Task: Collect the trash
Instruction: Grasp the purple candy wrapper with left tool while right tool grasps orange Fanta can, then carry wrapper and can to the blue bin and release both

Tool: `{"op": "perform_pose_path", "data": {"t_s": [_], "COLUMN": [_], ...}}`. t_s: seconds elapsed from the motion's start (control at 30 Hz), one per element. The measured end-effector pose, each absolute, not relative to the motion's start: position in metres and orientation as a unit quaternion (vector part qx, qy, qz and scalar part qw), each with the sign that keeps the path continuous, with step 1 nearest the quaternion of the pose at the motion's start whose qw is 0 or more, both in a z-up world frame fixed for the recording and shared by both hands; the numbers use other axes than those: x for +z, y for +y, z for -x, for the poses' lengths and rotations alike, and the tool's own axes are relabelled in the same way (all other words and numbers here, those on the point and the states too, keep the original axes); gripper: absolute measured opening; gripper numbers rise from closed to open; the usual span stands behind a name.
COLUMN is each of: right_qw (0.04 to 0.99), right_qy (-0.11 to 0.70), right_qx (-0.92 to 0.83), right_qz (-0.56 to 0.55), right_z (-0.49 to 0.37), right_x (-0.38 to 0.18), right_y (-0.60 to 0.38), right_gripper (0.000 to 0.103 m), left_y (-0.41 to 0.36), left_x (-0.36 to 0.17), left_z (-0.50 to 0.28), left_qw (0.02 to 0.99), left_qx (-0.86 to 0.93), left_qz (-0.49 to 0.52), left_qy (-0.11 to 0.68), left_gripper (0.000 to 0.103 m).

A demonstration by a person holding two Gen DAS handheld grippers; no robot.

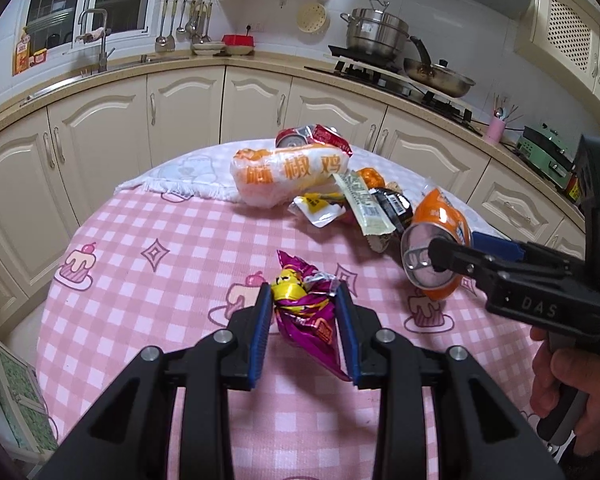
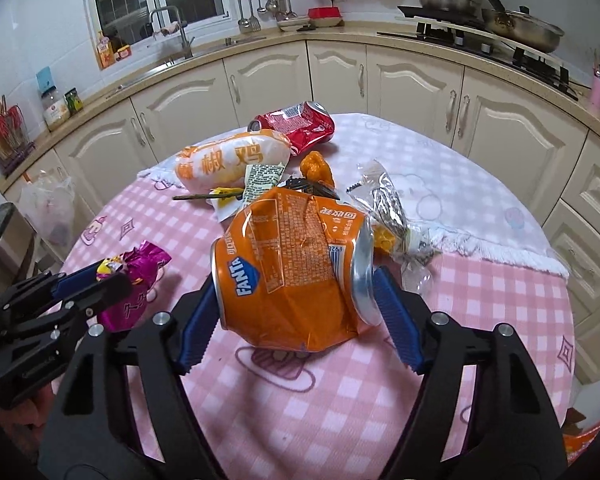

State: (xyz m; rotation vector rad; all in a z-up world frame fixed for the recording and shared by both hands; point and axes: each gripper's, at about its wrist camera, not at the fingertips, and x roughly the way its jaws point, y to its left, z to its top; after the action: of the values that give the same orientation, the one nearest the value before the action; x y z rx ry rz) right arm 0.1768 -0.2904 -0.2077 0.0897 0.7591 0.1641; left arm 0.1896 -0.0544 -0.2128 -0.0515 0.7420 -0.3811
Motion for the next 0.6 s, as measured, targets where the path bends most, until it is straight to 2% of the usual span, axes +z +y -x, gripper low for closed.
{"op": "perform_pose_path", "data": {"t_s": [0.3, 0.6], "right_qw": [0.933, 0.95], "right_qy": [0.339, 0.259], "right_qx": [0.098, 0.105], "right_qz": [-0.077, -0.138], "right_z": [-0.15, -0.089], "right_x": [-0.19, -0.137], "right_y": [-0.301, -0.352], "right_gripper": [0.072, 0.072], "left_y": [-0.06, -0.097], "left_x": [-0.195, -0.154], "left_z": [-0.177, -0.152], "left_qw": [0.92, 0.926], "left_qx": [-0.19, -0.231], "left_qz": [0.02, 0.011], "left_qy": [0.341, 0.299], "left_gripper": [0.031, 0.031]}}
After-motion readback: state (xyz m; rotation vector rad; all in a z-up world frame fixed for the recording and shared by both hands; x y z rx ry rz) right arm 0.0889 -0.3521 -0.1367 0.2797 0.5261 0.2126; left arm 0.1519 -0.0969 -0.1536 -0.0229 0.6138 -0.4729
